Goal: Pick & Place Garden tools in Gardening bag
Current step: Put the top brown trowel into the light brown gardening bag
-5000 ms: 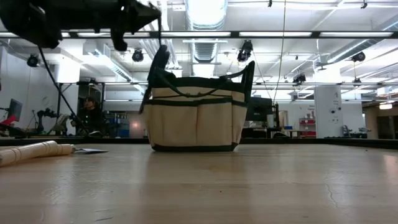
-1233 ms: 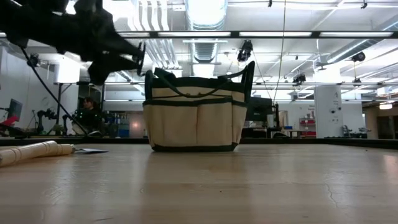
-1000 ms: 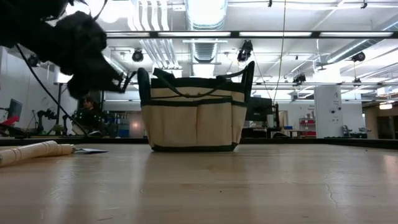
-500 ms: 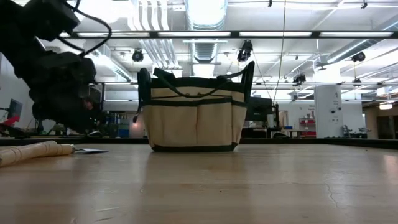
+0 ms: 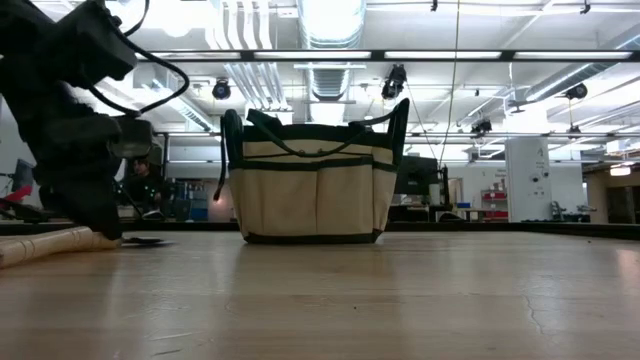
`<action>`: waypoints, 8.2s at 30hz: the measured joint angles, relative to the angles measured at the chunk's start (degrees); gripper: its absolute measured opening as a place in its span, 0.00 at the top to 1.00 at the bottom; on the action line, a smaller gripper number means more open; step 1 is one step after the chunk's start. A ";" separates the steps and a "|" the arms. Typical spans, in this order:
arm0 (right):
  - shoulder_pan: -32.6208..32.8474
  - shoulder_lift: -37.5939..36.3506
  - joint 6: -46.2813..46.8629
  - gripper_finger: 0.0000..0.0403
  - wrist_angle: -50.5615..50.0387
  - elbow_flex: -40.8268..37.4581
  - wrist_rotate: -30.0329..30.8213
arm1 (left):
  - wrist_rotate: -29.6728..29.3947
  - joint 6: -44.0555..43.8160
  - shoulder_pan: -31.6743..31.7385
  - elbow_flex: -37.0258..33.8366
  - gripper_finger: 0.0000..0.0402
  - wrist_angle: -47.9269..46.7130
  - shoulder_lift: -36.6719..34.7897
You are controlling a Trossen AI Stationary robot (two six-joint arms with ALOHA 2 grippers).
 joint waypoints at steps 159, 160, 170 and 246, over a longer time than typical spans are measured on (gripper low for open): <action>-7.96 7.50 -26.24 0.98 4.09 4.50 18.55 | 11.89 37.49 -9.16 16.77 0.53 33.14 -2.39; -8.41 7.43 -26.07 0.98 3.26 4.50 18.54 | 11.89 37.47 -9.16 16.77 0.53 32.98 -2.39; -9.99 5.76 -25.07 0.98 0.22 4.52 18.56 | 11.91 37.45 -9.16 16.77 0.53 32.18 -2.39; -18.17 10.78 -22.73 0.85 1.31 2.89 5.44 | 10.38 36.11 -9.29 16.79 0.53 30.60 -0.90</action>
